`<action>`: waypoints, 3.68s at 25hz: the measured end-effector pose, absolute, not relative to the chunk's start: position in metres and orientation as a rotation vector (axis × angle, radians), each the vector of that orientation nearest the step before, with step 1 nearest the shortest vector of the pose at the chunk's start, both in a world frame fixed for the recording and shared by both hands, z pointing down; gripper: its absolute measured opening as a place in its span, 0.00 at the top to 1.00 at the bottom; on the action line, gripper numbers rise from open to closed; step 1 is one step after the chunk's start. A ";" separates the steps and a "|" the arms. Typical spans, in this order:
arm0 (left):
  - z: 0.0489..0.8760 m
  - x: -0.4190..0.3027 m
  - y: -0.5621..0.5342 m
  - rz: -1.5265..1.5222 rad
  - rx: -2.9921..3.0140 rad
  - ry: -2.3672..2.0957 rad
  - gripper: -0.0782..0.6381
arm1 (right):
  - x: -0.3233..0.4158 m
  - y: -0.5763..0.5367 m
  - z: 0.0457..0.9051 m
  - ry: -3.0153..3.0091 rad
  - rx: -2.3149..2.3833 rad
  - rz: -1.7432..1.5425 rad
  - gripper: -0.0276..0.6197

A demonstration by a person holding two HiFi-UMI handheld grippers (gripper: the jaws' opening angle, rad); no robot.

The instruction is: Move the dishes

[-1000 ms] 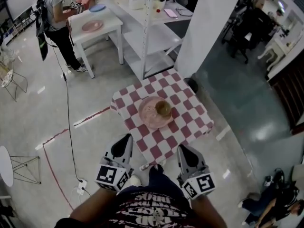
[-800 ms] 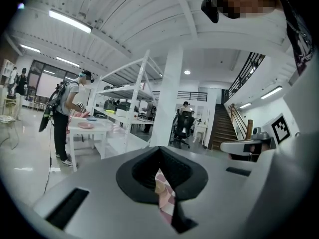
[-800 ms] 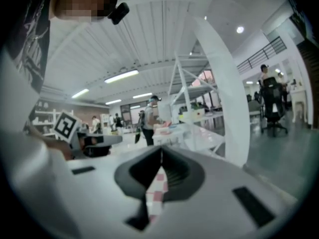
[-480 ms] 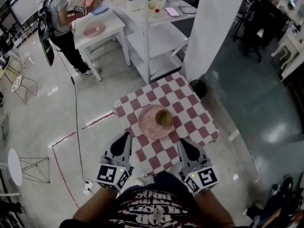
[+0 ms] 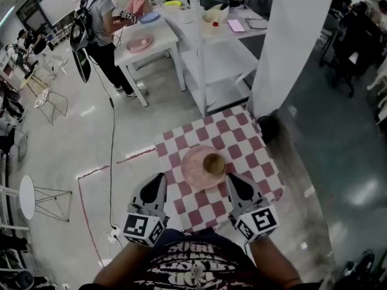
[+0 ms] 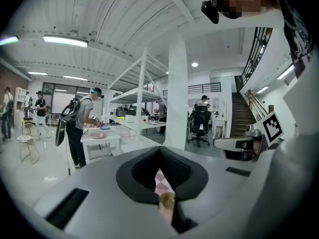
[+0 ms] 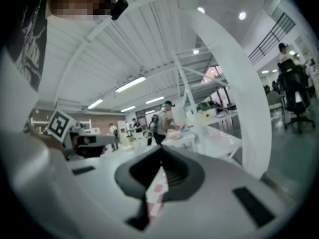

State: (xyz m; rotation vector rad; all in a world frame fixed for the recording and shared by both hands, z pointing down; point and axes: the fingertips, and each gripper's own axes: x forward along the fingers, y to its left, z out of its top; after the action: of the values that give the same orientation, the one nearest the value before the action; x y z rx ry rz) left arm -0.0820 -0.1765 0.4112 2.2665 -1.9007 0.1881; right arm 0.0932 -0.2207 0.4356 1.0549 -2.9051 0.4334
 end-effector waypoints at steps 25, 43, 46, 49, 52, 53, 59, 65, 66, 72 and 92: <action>0.458 -0.048 -0.223 0.292 2.467 -1.460 0.85 | 0.111 -0.220 0.499 -2.581 1.369 0.596 0.91; 0.456 -0.029 -0.269 0.160 2.661 -1.017 0.85 | 0.099 -0.180 0.459 -2.308 1.734 0.482 0.91; 0.459 -0.022 -0.271 0.146 2.655 -0.987 0.85 | 0.108 -0.169 0.458 -2.259 1.761 0.477 0.91; 0.466 -0.014 -0.273 0.128 2.641 -0.963 0.85 | 0.120 -0.162 0.459 -2.222 1.788 0.493 0.91; 0.474 -0.003 -0.274 0.104 2.618 -0.947 0.85 | 0.131 -0.157 0.460 -2.193 1.780 0.497 0.91; 0.477 0.001 -0.274 0.098 2.613 -0.945 0.85 | 0.134 -0.157 0.461 -2.190 1.770 0.494 0.91; 0.481 0.016 -0.277 0.086 2.585 -1.001 0.85 | 0.145 -0.161 0.464 -2.235 1.679 0.477 0.91; 0.468 0.014 -0.266 0.133 2.566 -1.139 0.85 | 0.156 -0.177 0.469 -2.348 1.591 0.530 0.91; 0.467 0.010 -0.264 0.145 2.566 -1.169 0.85 | 0.155 -0.181 0.471 -2.370 1.573 0.531 0.91; 0.463 -0.039 -0.251 0.217 2.472 -1.391 0.85 | 0.118 -0.198 0.474 -2.521 1.381 0.494 0.91; 0.457 -0.168 -0.242 0.230 2.367 -1.588 0.85 | -0.014 -0.230 0.479 -2.638 1.147 0.484 0.91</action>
State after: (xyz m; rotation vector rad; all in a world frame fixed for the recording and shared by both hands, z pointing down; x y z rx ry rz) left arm -0.1680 -0.2416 0.4567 2.3672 -1.5882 0.2295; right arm -0.0143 -0.2301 0.4789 1.1473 -2.6383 0.4841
